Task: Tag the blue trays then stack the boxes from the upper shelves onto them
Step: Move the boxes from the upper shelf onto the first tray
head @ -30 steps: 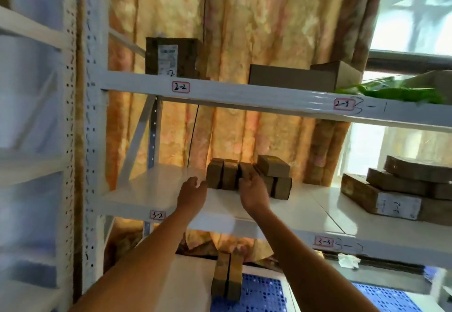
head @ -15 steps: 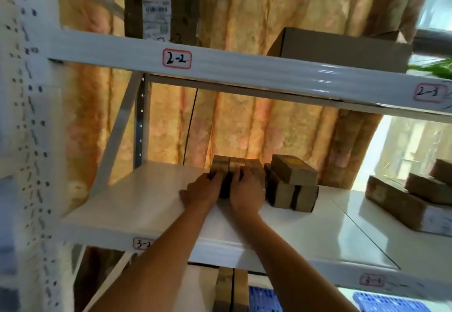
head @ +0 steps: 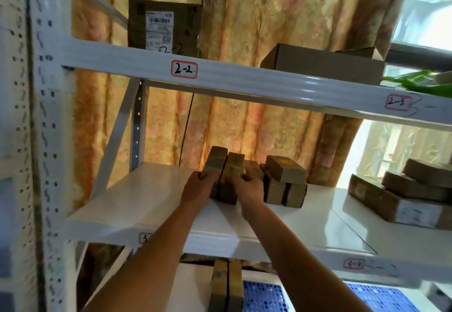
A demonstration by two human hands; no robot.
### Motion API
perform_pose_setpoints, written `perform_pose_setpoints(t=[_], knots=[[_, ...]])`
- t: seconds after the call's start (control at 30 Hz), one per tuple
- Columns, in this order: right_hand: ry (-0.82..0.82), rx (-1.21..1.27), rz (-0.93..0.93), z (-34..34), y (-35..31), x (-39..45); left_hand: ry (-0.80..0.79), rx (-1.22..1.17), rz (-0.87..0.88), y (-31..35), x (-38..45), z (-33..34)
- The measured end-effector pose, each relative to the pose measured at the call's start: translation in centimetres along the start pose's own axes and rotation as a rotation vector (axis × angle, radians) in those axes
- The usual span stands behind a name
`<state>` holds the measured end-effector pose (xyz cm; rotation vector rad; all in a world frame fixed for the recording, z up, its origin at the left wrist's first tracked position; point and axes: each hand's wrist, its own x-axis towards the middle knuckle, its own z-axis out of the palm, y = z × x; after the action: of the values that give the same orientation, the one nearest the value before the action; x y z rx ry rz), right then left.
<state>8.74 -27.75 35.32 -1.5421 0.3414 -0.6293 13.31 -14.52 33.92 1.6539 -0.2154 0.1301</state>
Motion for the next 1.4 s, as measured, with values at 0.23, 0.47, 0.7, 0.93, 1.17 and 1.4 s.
perform_pose_setpoints(t=[0.23,0.47,0.7,0.93,1.17,1.4], knots=[[-0.206,0.314,0.120,-2.4,0.4,-5.7,-0.066,-0.153,0.034,0.0,-4.8,-2.8],[-0.224,0.296,-0.026,-8.4,-1.8,-13.3,-0.130,-0.300,0.046,1.6,-12.9,-3.7],[-0.270,0.230,-0.073,-17.7,-1.3,-23.6,-0.212,-0.413,-0.068,1.3,-25.3,-1.7],[-0.254,0.107,0.080,-24.1,4.8,-30.9,-0.331,-0.402,-0.264,-4.8,-34.5,-0.2],[-0.250,-0.026,0.325,-26.1,14.0,-32.4,-0.253,-0.230,-0.350,-13.6,-38.3,4.1],[-0.164,-0.018,0.447,-24.8,22.8,-24.0,-0.245,-0.102,-0.395,-20.4,-32.4,9.9]])
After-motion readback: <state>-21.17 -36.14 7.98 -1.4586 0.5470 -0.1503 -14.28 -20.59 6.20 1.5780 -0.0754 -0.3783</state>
